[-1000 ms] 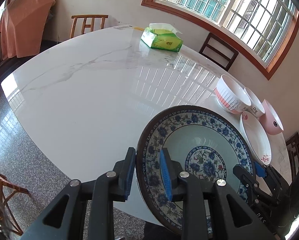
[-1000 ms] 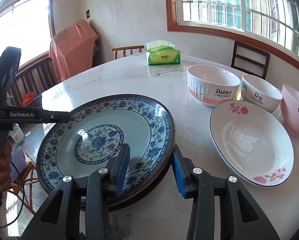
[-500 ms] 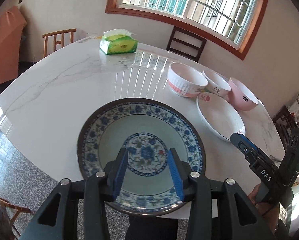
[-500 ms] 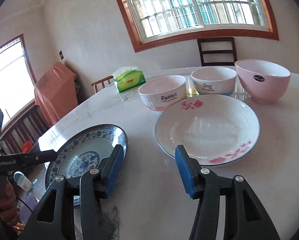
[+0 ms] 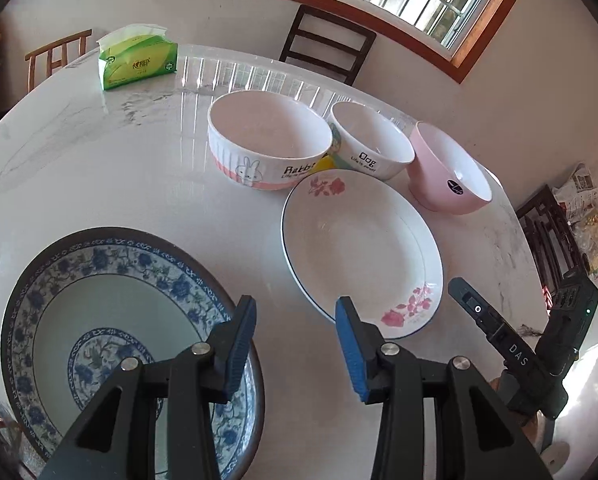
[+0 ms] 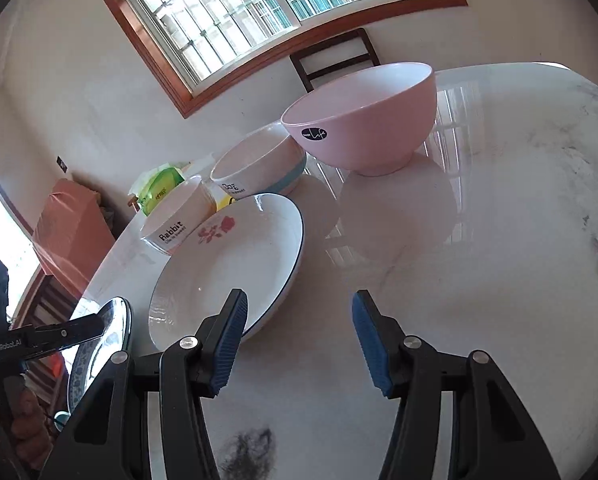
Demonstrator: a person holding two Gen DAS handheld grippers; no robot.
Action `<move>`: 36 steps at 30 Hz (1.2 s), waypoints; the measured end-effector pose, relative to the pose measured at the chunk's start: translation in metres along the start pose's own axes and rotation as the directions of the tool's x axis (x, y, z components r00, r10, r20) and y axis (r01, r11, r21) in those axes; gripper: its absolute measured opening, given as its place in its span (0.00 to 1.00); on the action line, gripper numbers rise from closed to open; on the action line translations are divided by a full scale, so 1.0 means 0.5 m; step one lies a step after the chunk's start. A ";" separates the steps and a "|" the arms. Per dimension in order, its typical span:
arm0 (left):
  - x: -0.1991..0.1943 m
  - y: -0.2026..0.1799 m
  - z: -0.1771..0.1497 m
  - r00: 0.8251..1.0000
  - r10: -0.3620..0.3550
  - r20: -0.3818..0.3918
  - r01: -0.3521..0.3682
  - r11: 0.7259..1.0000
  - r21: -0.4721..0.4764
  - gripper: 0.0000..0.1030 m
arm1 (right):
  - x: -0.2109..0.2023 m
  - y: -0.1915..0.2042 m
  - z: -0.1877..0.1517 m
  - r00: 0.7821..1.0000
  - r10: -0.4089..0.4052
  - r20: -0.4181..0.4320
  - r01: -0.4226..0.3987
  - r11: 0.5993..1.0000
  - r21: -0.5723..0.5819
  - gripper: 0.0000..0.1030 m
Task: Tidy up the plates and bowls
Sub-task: 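Grasp the rim of the white pink-flower plate with both grippers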
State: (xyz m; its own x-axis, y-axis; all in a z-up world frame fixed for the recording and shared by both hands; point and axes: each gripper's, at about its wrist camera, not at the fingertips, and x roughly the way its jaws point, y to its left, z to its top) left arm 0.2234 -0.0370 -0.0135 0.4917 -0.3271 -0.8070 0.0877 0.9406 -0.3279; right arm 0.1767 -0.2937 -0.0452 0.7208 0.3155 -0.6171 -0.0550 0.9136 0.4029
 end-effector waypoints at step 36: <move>0.113 -0.031 -0.018 0.998 0.049 -0.026 -0.051 0.993 -0.103 0.18 | 0.030 0.018 0.000 0.991 -0.017 -0.132 -0.001 0.991 -0.137 0.15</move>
State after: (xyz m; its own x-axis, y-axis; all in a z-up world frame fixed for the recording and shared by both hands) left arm 0.2419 -0.0710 -0.0583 0.4723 -0.2829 -0.8348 -0.0277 0.9419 -0.3349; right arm 0.1868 -0.2807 -0.0510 0.6239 0.3309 -0.7080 -0.1495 0.9397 0.3074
